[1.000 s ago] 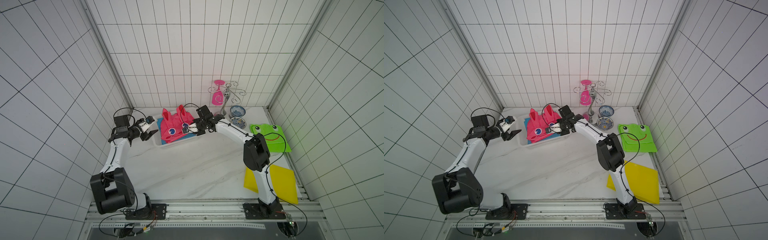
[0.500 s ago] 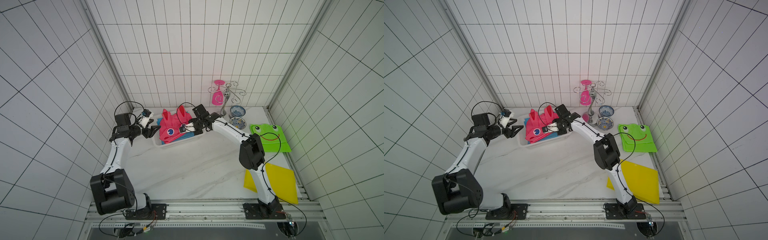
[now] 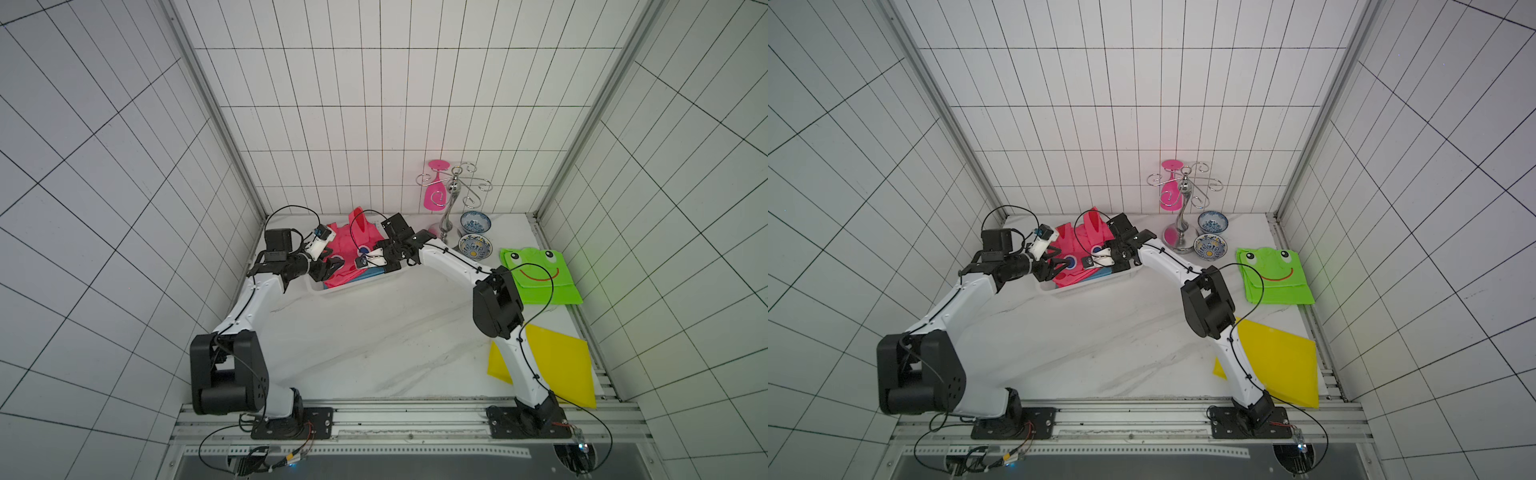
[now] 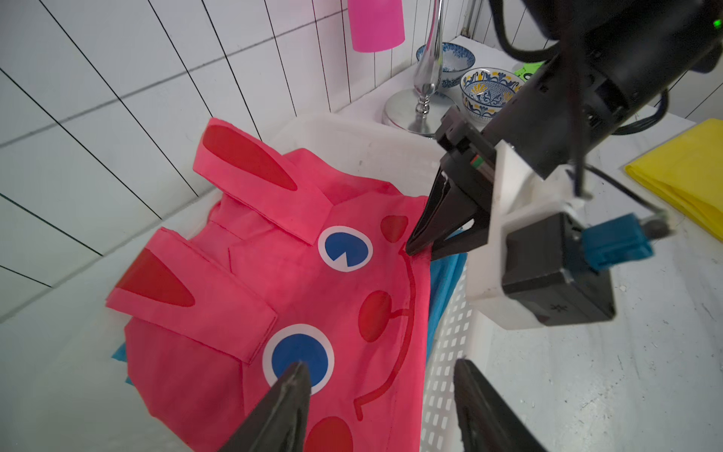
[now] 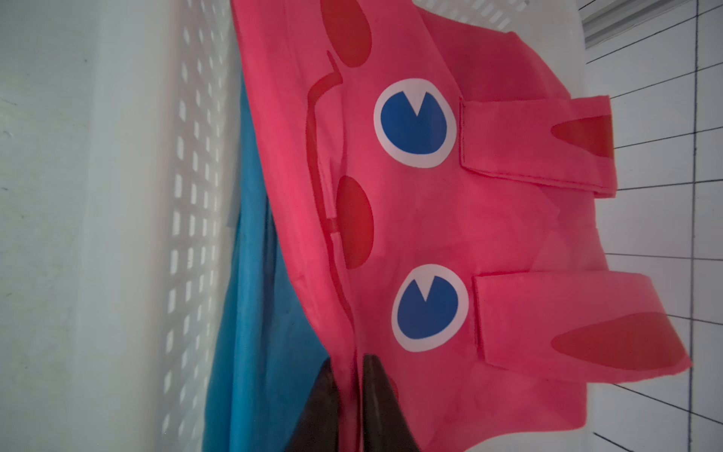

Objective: Put the folded raincoat in the basket
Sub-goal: Place the raincoat in the basket.

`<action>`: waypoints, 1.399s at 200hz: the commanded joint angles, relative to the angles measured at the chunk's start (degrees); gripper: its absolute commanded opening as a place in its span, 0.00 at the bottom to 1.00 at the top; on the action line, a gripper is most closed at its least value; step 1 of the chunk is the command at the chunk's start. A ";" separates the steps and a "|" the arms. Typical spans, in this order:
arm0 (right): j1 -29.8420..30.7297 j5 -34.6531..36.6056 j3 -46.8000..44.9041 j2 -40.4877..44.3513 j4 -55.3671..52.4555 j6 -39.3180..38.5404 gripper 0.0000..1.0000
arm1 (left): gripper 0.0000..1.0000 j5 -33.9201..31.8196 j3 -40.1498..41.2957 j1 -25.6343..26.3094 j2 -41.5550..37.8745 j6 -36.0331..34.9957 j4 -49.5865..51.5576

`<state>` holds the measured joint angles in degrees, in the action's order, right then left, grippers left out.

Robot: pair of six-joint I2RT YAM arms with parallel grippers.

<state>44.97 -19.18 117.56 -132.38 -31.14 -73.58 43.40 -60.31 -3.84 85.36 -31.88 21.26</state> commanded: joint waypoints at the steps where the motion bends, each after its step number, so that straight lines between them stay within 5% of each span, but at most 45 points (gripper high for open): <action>1: -0.58 -1.99 -2.90 3.44 -2.67 0.78 0.32 | 0.57 -2.35 -1.62 -0.12 3.64 3.84 0.28; 99: -2.91 -13.86 4.59 8.00 -22.46 13.74 0.39 | 0.49 -9.10 -3.57 2.45 11.06 16.79 -1.46; 142: -2.98 -5.44 5.33 7.04 -8.83 45.67 0.28 | 0.49 -14.04 -3.54 4.55 12.99 14.89 -0.75; 173: -3.00 -2.30 -0.10 6.56 -0.88 54.43 0.17 | 0.49 -17.50 -2.92 6.88 12.85 9.91 0.22; 207: -2.45 -6.06 0.86 3.90 -7.12 49.81 0.05 | 0.49 -18.31 -3.66 7.17 13.18 5.36 3.81; 234: -1.34 -2.65 4.44 0.03 -14.78 43.14 0.00 | 0.50 -18.69 -3.96 6.98 14.01 2.75 5.81; 280: -1.26 -4.91 16.74 -9.08 -28.13 39.44 0.00 | 0.51 -16.35 -6.39 5.73 14.89 1.85 11.52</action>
<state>43.18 -22.94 128.44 -138.32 -48.07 -30.26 25.74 -65.43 2.92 99.29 -28.18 28.45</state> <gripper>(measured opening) 0.043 0.503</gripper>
